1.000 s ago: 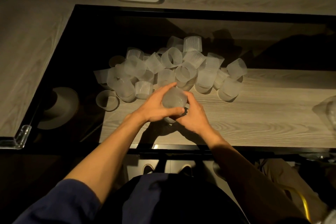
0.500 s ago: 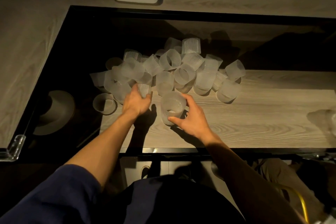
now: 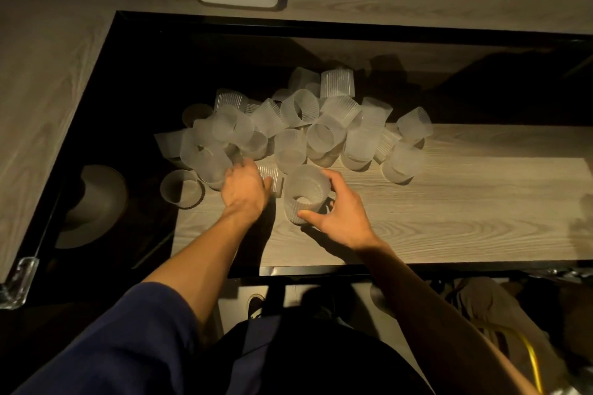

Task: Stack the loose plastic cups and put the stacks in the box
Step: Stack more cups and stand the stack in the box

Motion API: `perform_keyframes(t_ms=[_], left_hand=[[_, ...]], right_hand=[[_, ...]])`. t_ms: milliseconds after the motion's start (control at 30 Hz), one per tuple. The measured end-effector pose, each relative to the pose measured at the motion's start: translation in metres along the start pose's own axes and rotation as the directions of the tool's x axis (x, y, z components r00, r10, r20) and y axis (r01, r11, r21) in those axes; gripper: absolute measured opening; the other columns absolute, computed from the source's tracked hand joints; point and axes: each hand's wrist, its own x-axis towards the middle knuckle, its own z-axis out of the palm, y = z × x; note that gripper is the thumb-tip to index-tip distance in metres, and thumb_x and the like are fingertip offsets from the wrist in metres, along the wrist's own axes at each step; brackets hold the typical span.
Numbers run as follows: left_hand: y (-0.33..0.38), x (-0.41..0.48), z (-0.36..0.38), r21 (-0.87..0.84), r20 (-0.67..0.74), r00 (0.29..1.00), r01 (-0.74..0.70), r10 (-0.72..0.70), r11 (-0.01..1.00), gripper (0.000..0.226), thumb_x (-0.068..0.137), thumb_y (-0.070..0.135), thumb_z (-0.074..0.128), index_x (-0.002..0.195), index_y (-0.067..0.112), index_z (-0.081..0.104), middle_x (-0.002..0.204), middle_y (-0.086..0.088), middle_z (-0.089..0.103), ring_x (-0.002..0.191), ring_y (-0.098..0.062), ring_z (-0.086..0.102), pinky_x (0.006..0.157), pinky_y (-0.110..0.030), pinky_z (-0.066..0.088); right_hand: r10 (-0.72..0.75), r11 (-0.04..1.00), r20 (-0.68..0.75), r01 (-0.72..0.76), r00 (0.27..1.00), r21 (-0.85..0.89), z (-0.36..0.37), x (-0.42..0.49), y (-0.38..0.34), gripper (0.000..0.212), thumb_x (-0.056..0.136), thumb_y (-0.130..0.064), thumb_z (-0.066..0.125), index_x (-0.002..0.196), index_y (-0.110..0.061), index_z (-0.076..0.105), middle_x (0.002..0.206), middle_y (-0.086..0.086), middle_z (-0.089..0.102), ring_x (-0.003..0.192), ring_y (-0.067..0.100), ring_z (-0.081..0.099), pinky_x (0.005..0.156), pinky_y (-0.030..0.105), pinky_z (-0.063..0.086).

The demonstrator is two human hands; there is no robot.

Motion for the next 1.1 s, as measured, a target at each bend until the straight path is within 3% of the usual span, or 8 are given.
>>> perform_keyframes(t_ms=[233,333,433,567,733,867,1000,1100], left_hand=[[0.002,0.000,0.005,-0.358,0.117,0.986,0.151,-0.116,0.921,0.078,0.075,0.033,0.087,0.133,0.007,0.042,0.133,-0.017,0.049,0.121,-0.037,0.054,0.101,-0.045,0.050],[0.002,0.006,-0.003,-0.463,0.219,0.955,0.281,-0.198,0.841,0.081,0.074,0.036,0.087,0.137,0.008,0.045,0.132,-0.015,0.057,0.123,-0.034,0.056,0.099,-0.043,0.051],[0.000,0.005,-0.020,-0.754,0.238,0.945,0.327,-0.226,0.570,0.080,0.075,0.036,0.085,0.141,0.014,0.044,0.124,-0.004,0.057,0.114,-0.024,0.058,0.095,-0.038,0.052],[0.004,-0.010,-0.043,-0.936,0.206,0.969,0.236,-0.137,0.262,0.068,0.083,0.023,0.079,0.141,0.013,0.045,0.121,-0.005,0.058,0.105,-0.019,0.063,0.085,-0.031,0.058],[0.004,-0.026,-0.055,-0.986,0.163,0.983,0.160,0.081,0.045,0.062,0.076,0.015,0.077,0.133,0.006,0.057,0.120,-0.015,0.060,0.085,-0.012,0.064,0.066,-0.021,0.053],[0.013,-0.040,-0.063,-0.982,0.142,0.960,0.106,0.240,0.158,0.052,0.077,0.000,0.074,0.127,0.009,0.062,0.123,-0.010,0.062,0.117,-0.025,0.061,0.085,-0.028,0.056],[0.017,-0.047,-0.061,-0.938,0.103,0.932,-0.025,0.348,0.345,0.066,0.068,0.000,0.081,0.129,0.015,0.061,0.121,-0.003,0.064,0.114,-0.013,0.063,0.093,-0.033,0.056],[0.020,-0.048,-0.061,-0.864,0.041,0.907,-0.179,0.420,0.471,0.071,0.070,-0.007,0.084,0.133,0.014,0.059,0.123,0.007,0.063,0.112,0.002,0.062,0.097,-0.024,0.052]], right_hand=[[-0.018,1.000,-0.014,0.018,1.000,-0.002,-0.001,-0.001,0.000,0.082,0.067,-0.026,0.094,0.135,-0.034,0.049,0.116,-0.032,0.055,0.112,-0.011,0.054,0.099,0.028,0.053],[-0.025,1.000,-0.008,0.025,1.000,-0.003,-0.002,0.000,0.002,0.083,0.067,-0.027,0.094,0.136,-0.034,0.048,0.120,-0.025,0.058,0.114,-0.003,0.056,0.101,0.031,0.053],[-0.032,0.999,-0.001,0.032,0.999,-0.002,-0.001,0.000,0.004,0.084,0.067,-0.028,0.094,0.137,-0.036,0.047,0.124,-0.020,0.059,0.118,0.002,0.056,0.102,0.032,0.052],[-0.035,0.999,-0.008,0.035,0.999,-0.005,0.000,0.001,0.007,0.084,0.067,-0.031,0.093,0.137,-0.036,0.046,0.126,-0.016,0.060,0.119,0.004,0.055,0.100,0.031,0.052],[-0.035,0.999,0.001,0.035,0.999,-0.002,0.000,0.001,0.006,0.084,0.068,-0.030,0.094,0.138,-0.035,0.046,0.122,-0.019,0.057,0.116,0.001,0.052,0.094,0.020,0.045],[-0.038,0.999,0.011,0.038,0.999,-0.011,-0.001,0.001,0.005,0.087,0.068,-0.031,0.093,0.140,-0.032,0.045,0.127,-0.015,0.059,0.117,0.002,0.053,0.087,0.008,0.038],[-0.026,1.000,0.023,0.026,0.999,-0.006,-0.002,0.001,0.004,0.088,0.070,-0.028,0.092,0.143,-0.030,0.043,0.126,-0.017,0.057,0.117,-0.001,0.050,0.085,0.003,0.033],[-0.019,1.000,0.025,0.019,0.999,-0.007,-0.001,0.001,0.004,0.087,0.071,-0.026,0.091,0.144,-0.026,0.043,0.124,-0.014,0.059,0.114,-0.001,0.050,0.081,0.000,0.033]])
